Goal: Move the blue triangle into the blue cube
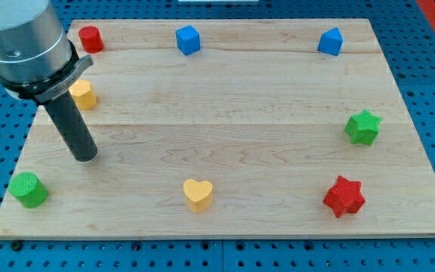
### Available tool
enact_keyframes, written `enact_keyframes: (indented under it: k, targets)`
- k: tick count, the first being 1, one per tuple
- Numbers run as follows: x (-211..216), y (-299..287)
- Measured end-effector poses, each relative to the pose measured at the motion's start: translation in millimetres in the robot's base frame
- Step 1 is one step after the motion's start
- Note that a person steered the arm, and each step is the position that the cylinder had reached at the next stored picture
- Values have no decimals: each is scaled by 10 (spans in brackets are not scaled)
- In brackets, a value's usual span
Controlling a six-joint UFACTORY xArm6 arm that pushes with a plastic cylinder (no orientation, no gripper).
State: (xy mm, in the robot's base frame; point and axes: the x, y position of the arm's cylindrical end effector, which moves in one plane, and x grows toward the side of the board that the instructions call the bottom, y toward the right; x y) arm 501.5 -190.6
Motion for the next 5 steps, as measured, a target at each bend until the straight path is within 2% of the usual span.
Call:
enact_keyframes:
  k: [5]
  targets:
    - [-177, -122]
